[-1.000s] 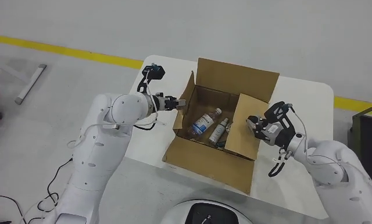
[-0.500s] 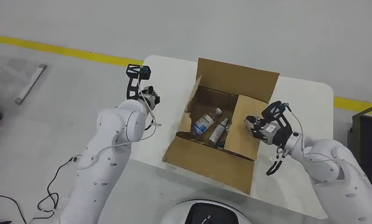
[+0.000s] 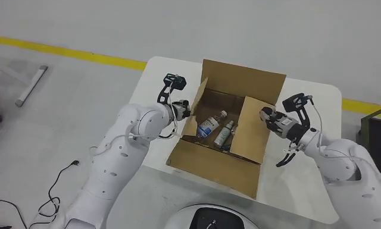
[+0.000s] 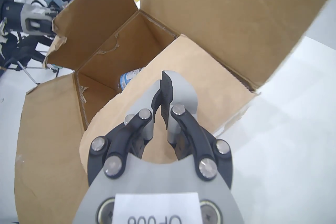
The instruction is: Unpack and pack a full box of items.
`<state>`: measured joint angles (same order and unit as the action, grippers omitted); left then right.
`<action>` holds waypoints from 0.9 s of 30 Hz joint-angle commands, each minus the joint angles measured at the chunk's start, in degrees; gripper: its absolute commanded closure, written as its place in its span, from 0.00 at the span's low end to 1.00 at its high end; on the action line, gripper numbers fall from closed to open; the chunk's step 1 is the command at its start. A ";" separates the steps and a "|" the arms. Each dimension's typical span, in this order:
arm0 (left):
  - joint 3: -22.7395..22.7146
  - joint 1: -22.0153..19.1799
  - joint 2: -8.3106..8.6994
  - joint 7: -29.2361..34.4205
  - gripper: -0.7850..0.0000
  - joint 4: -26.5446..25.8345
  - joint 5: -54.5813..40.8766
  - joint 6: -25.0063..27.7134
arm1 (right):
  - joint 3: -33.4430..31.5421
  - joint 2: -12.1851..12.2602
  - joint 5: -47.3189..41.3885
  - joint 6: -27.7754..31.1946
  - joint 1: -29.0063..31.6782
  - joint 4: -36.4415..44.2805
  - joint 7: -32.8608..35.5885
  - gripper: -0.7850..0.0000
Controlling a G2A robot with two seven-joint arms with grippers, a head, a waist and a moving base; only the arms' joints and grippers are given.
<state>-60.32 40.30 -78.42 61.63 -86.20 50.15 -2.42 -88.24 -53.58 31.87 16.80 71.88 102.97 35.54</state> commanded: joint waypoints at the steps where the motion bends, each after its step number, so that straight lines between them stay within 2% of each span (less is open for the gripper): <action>1: 0.72 -1.19 -0.33 0.30 1.00 1.89 -3.11 1.76 | -1.03 -0.02 -0.57 -2.55 -1.39 -0.66 -0.57 1.00; 10: 5.38 -5.33 -1.60 -0.23 1.00 8.79 -5.93 5.28 | -7.20 0.06 -5.32 -11.39 -8.17 -8.57 -3.20 1.00; 15: 7.10 -6.93 -2.21 -0.33 1.00 11.93 -6.91 5.68 | -4.32 -0.39 -10.08 -13.64 -16.14 -20.06 -0.78 1.00; 17: 7.51 -7.37 -2.34 -0.39 1.00 12.78 -6.87 5.89 | -1.10 -0.89 -12.63 -12.46 -20.29 -24.83 1.24 1.00; 22: 7.94 -8.27 -2.51 -0.42 1.00 14.60 -6.53 5.84 | 6.74 -2.16 -12.34 -9.94 -29.89 -33.75 4.35 1.00; 27: 7.51 -8.83 -2.45 -0.41 1.00 15.58 -5.99 5.26 | 9.46 -2.74 -17.02 -2.13 -32.36 -35.48 8.14 1.00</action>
<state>-52.67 31.54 -80.88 61.17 -70.68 44.28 2.88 -78.94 -56.31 16.46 12.72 39.63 67.97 42.32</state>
